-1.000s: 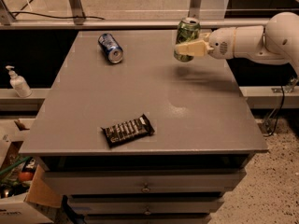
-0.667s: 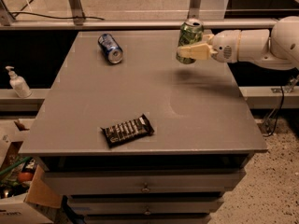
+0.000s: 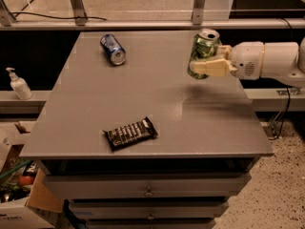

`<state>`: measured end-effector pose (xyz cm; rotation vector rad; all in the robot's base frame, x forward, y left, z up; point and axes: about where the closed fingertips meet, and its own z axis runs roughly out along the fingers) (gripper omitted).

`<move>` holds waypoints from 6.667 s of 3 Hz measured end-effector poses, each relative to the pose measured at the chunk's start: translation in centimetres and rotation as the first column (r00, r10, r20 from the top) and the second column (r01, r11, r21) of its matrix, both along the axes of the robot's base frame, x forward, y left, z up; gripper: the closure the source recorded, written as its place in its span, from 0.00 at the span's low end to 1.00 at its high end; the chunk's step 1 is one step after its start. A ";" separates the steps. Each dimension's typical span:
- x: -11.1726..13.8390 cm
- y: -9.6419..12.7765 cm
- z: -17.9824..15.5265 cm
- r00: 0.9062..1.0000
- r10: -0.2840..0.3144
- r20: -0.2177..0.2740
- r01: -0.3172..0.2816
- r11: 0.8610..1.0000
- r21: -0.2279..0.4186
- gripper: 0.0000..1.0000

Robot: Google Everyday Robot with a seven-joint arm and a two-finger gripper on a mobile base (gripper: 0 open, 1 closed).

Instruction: Move green can near rxbar chocolate

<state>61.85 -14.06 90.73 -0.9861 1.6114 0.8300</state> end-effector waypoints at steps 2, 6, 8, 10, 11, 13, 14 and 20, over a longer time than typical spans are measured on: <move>-8.0 0.6 -2.8 0.983 0.158 -0.095 -0.163 0.986 -0.045 1.00; -11.3 5.6 -3.5 0.959 0.269 -0.093 -0.275 0.959 -0.061 1.00; -13.0 8.2 -6.5 0.949 0.307 -0.076 -0.313 0.946 -0.084 1.00; -13.0 8.2 -6.9 0.950 0.304 -0.077 -0.310 0.947 -0.090 0.82; -13.0 8.2 -6.9 0.950 0.304 -0.077 -0.310 0.947 -0.090 0.59; -13.1 8.2 -7.0 0.950 0.301 -0.078 -0.307 0.948 -0.088 0.13; -13.1 7.9 -7.8 0.953 0.292 -0.078 -0.298 0.951 -0.079 0.00; -1.0 -2.5 3.5 0.971 0.037 0.235 -0.001 0.989 -0.151 0.00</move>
Offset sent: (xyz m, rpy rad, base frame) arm -0.1244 0.0015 -0.0420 -0.0768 0.1526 0.2400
